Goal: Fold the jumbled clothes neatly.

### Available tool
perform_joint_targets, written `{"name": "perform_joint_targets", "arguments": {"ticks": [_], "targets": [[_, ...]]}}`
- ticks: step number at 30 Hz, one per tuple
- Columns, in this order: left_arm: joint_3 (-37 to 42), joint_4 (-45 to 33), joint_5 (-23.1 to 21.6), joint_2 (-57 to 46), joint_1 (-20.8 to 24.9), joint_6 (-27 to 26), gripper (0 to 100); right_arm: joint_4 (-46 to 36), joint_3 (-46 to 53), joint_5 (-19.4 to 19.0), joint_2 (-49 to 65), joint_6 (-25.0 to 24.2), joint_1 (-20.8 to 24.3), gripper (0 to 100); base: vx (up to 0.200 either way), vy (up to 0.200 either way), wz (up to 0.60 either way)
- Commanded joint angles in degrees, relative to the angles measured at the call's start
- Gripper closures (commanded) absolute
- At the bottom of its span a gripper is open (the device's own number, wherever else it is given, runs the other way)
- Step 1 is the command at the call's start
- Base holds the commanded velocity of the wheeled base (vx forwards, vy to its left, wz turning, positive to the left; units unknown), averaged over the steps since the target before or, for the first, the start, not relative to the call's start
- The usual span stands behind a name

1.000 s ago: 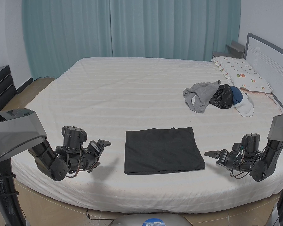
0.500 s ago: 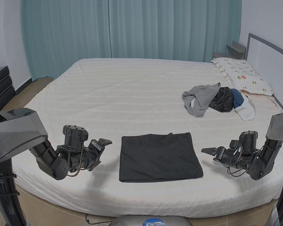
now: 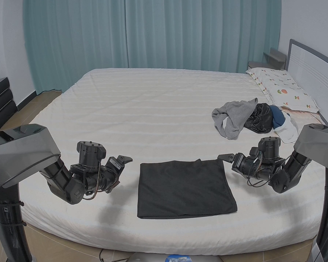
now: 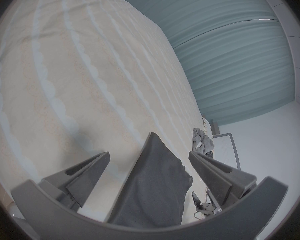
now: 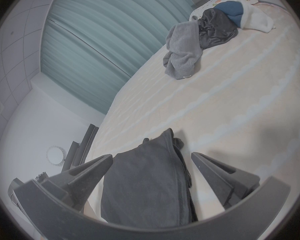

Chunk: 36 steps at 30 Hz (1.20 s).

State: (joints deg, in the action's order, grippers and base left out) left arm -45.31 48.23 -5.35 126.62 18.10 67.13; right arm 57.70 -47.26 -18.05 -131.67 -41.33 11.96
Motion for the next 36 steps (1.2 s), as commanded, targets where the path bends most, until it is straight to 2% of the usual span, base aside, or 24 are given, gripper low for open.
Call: {"name": "perform_joint_targets", "arguments": {"ticks": [1, 9, 10, 17, 26, 33, 34, 36], "targets": [[-1.97, 0.11, -0.01, 1.7, 0.62, 0.01, 0, -7.34, -11.01, 0.48, -5.18, -0.77, 2.46, 0, 0.0, 0.0, 0.0], [-2.41, 0.38, 1.05, 2.31, 0.71, 0.01, 0, -10.06, -17.25, 0.83, -9.57, -0.95, 2.46, 0, 0.0, 0.0, 0.0], [-2.41, 0.38, 1.13, 2.31, 0.71, -0.07, 0, -10.41, -17.78, 0.92, -9.83, -0.95, 2.37, 100, 0.0, 0.0, 0.0], [-2.68, 0.29, 1.31, 2.58, 0.71, -0.07, 0, -11.56, -19.97, 3.46, -10.89, -0.6, 2.28, 100, 0.0, 0.0, 0.0], [-2.68, 0.11, 2.63, 3.1, 0.71, -2.01, 0, -11.64, -20.41, 3.55, -10.71, -0.86, -0.62, 100, 0.0, 0.0, 0.0], [-3.03, 0.11, 2.63, 3.81, 1.32, -4.2, 0, -11.64, -20.41, 3.55, -11.15, -0.86, -0.36, 100, 0.0, 0.0, 0.0], [-3.03, 0.11, 2.63, 3.89, 1.5, -4.47, 0, -11.64, -20.41, 3.55, -11.15, -0.77, -0.36, 0, 0.0, 0.0, 0.0], [-3.03, 0.11, 2.63, 3.98, 1.94, -5.17, 0, -11.73, -20.41, 3.55, -11.15, -0.77, -0.36, 0, 0.0, 0.0, 0.0]]}}
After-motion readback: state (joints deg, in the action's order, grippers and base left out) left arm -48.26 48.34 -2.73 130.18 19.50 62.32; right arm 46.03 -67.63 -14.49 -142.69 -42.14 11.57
